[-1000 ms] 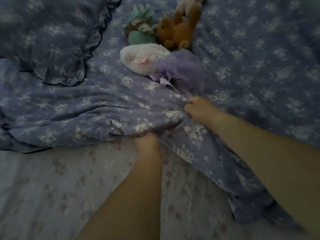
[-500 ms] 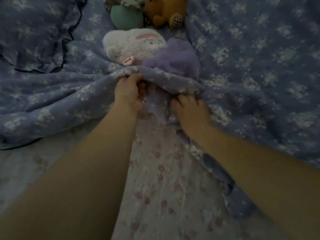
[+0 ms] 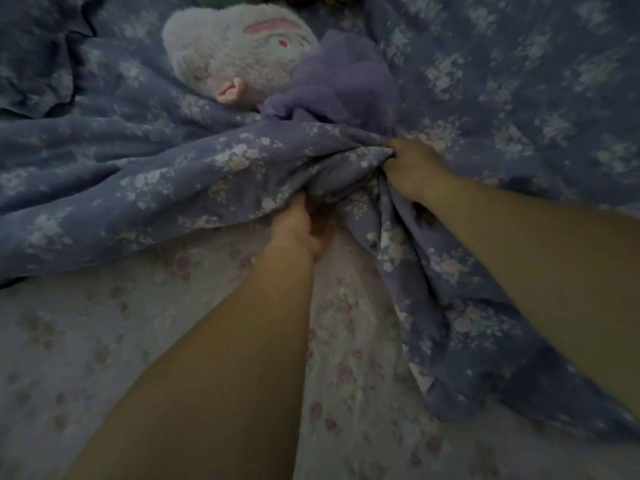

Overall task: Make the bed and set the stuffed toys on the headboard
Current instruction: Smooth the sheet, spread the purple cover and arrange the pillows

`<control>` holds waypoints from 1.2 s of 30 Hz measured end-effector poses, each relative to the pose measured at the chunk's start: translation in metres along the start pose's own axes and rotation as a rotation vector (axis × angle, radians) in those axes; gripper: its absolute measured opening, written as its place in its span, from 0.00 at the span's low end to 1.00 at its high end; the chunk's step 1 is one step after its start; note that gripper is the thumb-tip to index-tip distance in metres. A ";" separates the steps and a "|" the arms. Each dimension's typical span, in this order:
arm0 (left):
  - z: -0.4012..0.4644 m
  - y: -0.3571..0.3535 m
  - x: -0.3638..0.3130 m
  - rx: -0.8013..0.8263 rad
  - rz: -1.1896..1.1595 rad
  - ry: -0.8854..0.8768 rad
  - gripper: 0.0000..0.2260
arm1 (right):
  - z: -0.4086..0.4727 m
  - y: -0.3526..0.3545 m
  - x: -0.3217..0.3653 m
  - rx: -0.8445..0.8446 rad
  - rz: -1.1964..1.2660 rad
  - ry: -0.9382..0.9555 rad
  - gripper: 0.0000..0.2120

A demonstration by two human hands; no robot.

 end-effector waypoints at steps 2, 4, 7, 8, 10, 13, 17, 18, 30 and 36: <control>0.004 -0.009 -0.014 0.075 -0.126 -0.059 0.12 | -0.008 -0.009 0.001 0.073 0.019 0.036 0.17; 0.003 -0.016 -0.022 0.160 -0.183 -0.073 0.16 | -0.016 -0.014 0.004 0.123 0.065 0.082 0.16; -0.019 -0.021 -0.023 0.269 -0.150 -0.081 0.17 | -0.027 -0.012 0.012 0.106 0.234 0.110 0.12; -0.032 -0.021 -0.021 0.299 -0.141 -0.082 0.16 | -0.033 -0.009 0.017 0.083 0.275 0.107 0.11; -0.060 -0.020 -0.011 0.348 -0.132 -0.076 0.16 | -0.047 -0.006 0.030 0.054 0.306 0.099 0.09; -0.090 -0.011 0.009 0.341 -0.097 -0.087 0.17 | -0.075 -0.012 0.052 0.081 0.186 0.099 0.09; -0.132 0.007 0.042 0.408 -0.121 0.024 0.26 | -0.117 -0.019 0.070 0.165 0.054 0.082 0.10; -0.139 0.014 0.049 0.411 -0.126 0.040 0.25 | -0.128 -0.019 0.074 0.179 0.039 0.093 0.10; -0.243 0.108 0.112 0.358 -0.289 -0.172 0.14 | -0.273 -0.001 0.115 0.242 -0.084 0.056 0.16; -0.280 0.138 0.133 0.303 -0.336 -0.202 0.18 | -0.325 -0.007 0.144 0.156 -0.136 0.139 0.27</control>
Point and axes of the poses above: each hand's wrist, its own z-axis towards the middle knuckle, its own y-axis out of the back of the hand, x = y × z, the point moved 8 cm from there along z, towards the middle knuckle, and after that the axes turned 13 degrees about y, right-handed, at the moved point
